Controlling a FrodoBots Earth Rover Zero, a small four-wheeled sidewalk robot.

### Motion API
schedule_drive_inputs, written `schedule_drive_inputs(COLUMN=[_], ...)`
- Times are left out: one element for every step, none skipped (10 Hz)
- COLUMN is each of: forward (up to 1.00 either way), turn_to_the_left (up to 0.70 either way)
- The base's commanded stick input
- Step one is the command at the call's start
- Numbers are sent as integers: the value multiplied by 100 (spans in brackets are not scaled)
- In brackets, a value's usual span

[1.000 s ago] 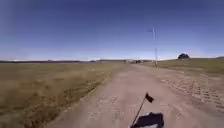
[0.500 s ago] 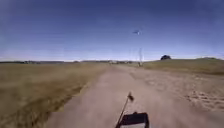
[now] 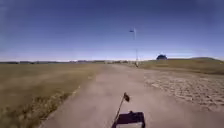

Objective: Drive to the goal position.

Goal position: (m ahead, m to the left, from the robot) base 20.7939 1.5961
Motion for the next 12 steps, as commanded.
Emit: schedule_drive_inputs(forward=[100, 100, 100, 100, 100, 100, 100, 100, 100, 100, 100, 100], turn_to_the_left=[0, 0, 0, 0, 0, 0, 13, 27, 40, 40, 38, 19])
